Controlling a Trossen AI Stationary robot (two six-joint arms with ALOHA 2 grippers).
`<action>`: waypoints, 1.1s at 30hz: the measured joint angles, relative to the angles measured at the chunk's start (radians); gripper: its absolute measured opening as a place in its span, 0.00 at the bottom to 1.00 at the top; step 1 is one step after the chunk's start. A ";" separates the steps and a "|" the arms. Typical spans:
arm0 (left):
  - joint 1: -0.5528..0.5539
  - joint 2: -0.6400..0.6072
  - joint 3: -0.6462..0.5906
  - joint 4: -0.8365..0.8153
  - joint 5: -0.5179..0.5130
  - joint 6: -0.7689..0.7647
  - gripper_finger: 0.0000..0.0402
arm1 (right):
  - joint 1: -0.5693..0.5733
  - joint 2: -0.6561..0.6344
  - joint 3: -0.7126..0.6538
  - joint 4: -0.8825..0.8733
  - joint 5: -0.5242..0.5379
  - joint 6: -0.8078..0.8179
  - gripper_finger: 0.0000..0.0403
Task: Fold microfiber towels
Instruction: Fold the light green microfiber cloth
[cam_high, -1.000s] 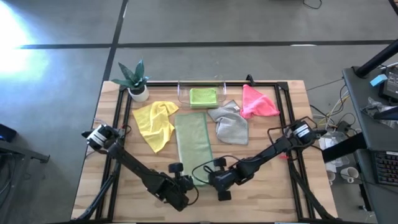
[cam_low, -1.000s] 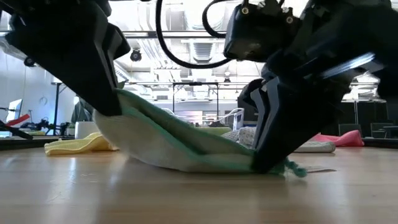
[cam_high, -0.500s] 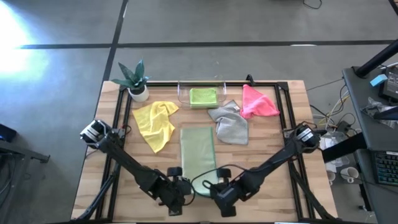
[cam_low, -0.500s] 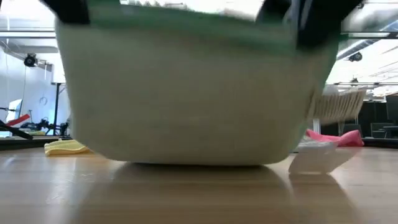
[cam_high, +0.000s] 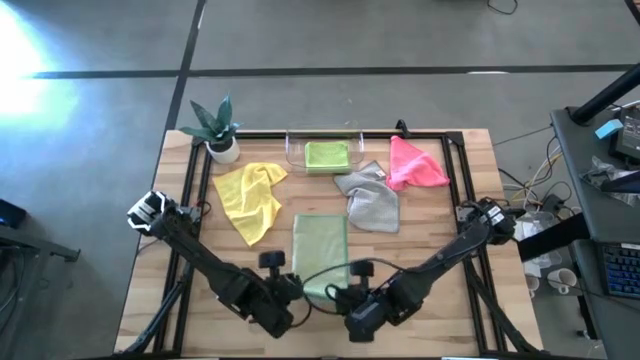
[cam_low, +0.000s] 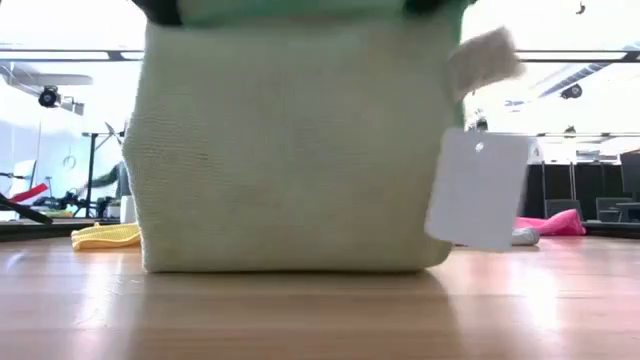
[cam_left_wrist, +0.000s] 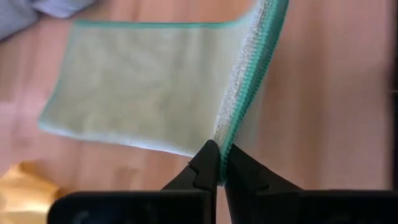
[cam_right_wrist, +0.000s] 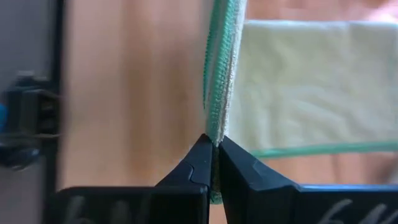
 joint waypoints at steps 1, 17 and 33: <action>0.016 0.000 -0.008 -0.012 -0.002 0.000 0.00 | -0.017 0.000 -0.016 -0.003 0.013 0.000 0.02; 0.347 0.002 -0.153 -0.097 -0.019 -0.007 0.00 | -0.297 -0.001 -0.198 0.013 0.148 -0.050 0.02; 0.410 0.002 -0.247 0.035 -0.058 0.193 0.00 | -0.350 -0.016 -0.265 0.040 0.171 -0.225 0.02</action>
